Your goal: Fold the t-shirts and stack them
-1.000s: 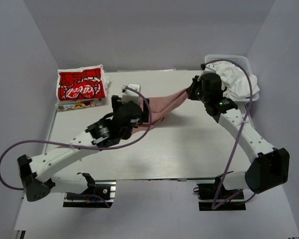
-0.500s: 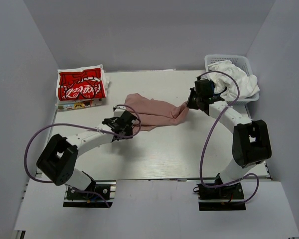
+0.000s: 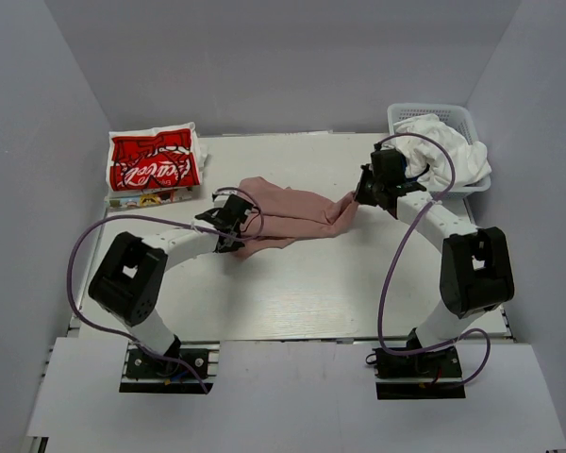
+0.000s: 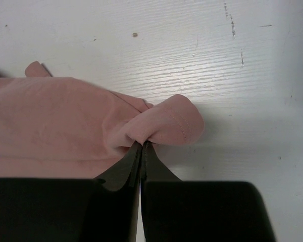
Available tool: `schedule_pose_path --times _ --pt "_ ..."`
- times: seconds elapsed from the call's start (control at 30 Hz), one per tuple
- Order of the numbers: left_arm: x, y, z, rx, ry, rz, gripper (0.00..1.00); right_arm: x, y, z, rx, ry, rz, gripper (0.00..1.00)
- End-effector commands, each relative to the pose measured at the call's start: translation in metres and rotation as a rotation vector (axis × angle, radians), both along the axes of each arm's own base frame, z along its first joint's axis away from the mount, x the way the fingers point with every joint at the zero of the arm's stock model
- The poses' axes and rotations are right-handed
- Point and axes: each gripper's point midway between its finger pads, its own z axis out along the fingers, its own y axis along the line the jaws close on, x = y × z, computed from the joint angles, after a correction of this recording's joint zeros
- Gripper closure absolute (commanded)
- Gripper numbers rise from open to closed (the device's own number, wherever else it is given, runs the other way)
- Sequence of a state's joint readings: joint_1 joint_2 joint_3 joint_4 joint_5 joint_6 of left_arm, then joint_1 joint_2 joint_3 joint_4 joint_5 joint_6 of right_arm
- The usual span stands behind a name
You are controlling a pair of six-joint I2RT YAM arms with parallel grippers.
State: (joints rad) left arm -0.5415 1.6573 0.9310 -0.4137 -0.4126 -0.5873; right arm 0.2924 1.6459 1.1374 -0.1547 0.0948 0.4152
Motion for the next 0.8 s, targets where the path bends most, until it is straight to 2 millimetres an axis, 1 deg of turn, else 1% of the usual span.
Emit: schedule_pose_path --times 0.0,0.03,0.07,0.1,0.13,0.17,0.2,0.23,0.27,0.3,0.33,0.37,0.4,0.43,0.47,0.5,0.53,0.57,0.6,0.63,0.67,0.7,0.73,0.77 --pt "0.014 0.009 0.054 -0.002 -0.140 0.047 1.00 0.015 -0.010 0.034 -0.003 -0.097 -0.044 1.00" --pt "0.014 0.015 0.069 0.013 -0.165 0.063 1.00 0.018 -0.016 0.049 -0.001 -0.128 -0.058 1.00" --pt "0.019 0.017 0.105 -0.014 -0.250 0.071 1.00 0.024 -0.023 0.064 -0.017 -0.170 -0.084 1.00" --pt "0.022 0.025 0.129 0.000 -0.313 0.107 1.00 0.025 -0.028 0.083 -0.023 -0.213 -0.097 1.00" --pt "0.021 0.032 0.149 0.014 -0.353 0.112 1.00 0.028 -0.040 0.116 -0.040 -0.280 -0.130 1.00" --pt "0.026 0.035 0.184 0.010 -0.429 0.118 1.00 0.029 -0.050 0.132 -0.064 -0.317 -0.168 1.00" --pt "0.020 0.043 0.224 -0.002 -0.530 0.141 1.00 0.021 -0.060 0.166 -0.063 -0.391 -0.193 1.00" --pt "0.019 0.048 0.261 -0.034 -0.612 0.157 1.00 0.018 -0.073 0.189 -0.117 -0.448 -0.224 1.00" --pt "0.015 0.052 0.287 -0.071 -0.676 0.175 1.00 0.016 -0.088 0.214 -0.146 -0.502 -0.286 1.00" --pt "0.000 0.060 0.325 -0.126 -0.773 0.161 1.00 -0.002 -0.103 0.250 -0.169 -0.582 -0.338 1.00" --pt "-0.004 0.059 0.362 -0.187 -0.892 0.137 1.00 -0.009 -0.112 0.275 -0.173 -0.634 -0.376 1.00" --pt "-0.013 0.058 0.384 -0.221 -0.959 0.085 1.00 -0.018 -0.122 0.287 -0.222 -0.653 -0.388 1.00" --pt "-0.024 0.062 0.410 -0.218 -1.027 0.040 1.00 -0.034 -0.136 0.318 -0.230 -0.717 -0.451 1.00" --pt "-0.046 0.071 0.448 -0.266 -1.125 0.021 1.00 -0.050 -0.141 0.343 -0.222 -0.770 -0.470 1.00" --pt "-0.057 0.065 0.464 -0.301 -1.152 -0.050 1.00 -0.068 -0.148 0.362 -0.241 -0.813 -0.477 1.00" --pt "-0.069 0.063 0.481 -0.324 -1.181 -0.099 1.00 -0.078 -0.152 0.374 -0.242 -0.845 -0.487 1.00" --pt "-0.086 0.066 0.511 -0.363 -1.249 -0.139 1.00 -0.098 -0.157 0.399 -0.223 -0.910 -0.501 1.00" --pt "-0.098 0.061 0.521 -0.380 -1.263 -0.203 1.00 -0.118 -0.163 0.417 -0.230 -0.960 -0.512 1.00" --pt "-0.105 0.066 0.531 -0.388 -1.280 -0.201 1.00 -0.131 -0.168 0.431 -0.219 -0.996 -0.533 1.00" --pt "-0.121 0.078 0.554 -0.391 -1.333 -0.189 1.00 -0.157 -0.177 0.453 -0.210 -1.053 -0.557 1.00" --pt "-0.128 0.083 0.561 -0.384 -1.341 -0.191 1.00 -0.168 -0.179 0.461 -0.217 -1.073 -0.558 1.00" --pt "-0.140 0.088 0.571 -0.389 -1.369 -0.198 1.00 -0.182 -0.183 0.474 -0.211 -1.100 -0.566 1.00" --pt "-0.155 0.096 0.589 -0.398 -1.417 -0.203 1.00 -0.202 -0.185 0.491 -0.192 -1.148 -0.560 1.00" --pt "-0.169 0.096 0.596 -0.416 -1.434 -0.245 1.00 -0.218 -0.186 0.501 -0.170 -1.182 -0.558 1.00"
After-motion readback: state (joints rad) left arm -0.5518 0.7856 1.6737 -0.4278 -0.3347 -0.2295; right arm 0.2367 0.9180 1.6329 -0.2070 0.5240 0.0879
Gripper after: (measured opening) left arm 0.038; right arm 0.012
